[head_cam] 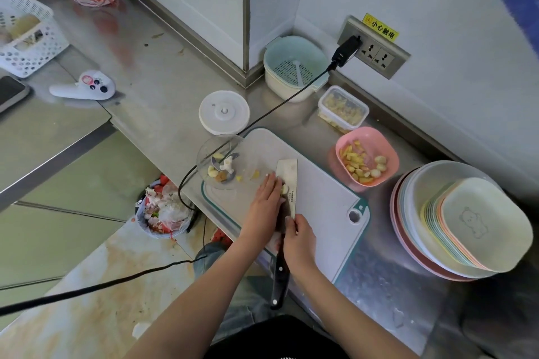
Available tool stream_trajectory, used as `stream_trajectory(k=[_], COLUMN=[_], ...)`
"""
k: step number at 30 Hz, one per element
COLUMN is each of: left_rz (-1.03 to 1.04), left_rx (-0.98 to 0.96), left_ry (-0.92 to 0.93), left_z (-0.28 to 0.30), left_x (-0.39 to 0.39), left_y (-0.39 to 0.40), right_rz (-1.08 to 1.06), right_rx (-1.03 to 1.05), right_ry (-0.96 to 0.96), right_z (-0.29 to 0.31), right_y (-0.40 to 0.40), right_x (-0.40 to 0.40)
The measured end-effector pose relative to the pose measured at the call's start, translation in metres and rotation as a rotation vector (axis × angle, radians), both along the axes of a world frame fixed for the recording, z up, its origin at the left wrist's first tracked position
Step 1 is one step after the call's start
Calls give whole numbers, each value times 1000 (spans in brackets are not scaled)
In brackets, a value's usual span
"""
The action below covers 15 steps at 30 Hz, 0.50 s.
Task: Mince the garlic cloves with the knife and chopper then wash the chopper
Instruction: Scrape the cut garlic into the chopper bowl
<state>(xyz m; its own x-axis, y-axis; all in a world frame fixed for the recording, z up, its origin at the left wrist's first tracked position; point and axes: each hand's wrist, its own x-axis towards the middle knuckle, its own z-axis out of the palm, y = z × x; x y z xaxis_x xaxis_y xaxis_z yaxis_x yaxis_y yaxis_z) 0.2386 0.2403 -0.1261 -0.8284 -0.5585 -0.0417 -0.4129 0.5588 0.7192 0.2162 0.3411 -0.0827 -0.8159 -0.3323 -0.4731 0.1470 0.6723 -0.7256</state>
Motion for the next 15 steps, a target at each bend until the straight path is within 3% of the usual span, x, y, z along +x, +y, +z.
stream_trajectory(k=[3, 7, 15], left_rz=[-11, 57, 172], left_rx=[-41, -64, -138], left_ry=[66, 195, 284], left_z=[6, 20, 49], left_x=[-6, -18, -15], left_y=[2, -3, -49], right_rz=[-67, -58, 71], right_rx=[-100, -180, -291], right_ry=[-72, -14, 57], right_z=[11, 33, 58], right_y=[1, -5, -53], right_x=[-7, -15, -16])
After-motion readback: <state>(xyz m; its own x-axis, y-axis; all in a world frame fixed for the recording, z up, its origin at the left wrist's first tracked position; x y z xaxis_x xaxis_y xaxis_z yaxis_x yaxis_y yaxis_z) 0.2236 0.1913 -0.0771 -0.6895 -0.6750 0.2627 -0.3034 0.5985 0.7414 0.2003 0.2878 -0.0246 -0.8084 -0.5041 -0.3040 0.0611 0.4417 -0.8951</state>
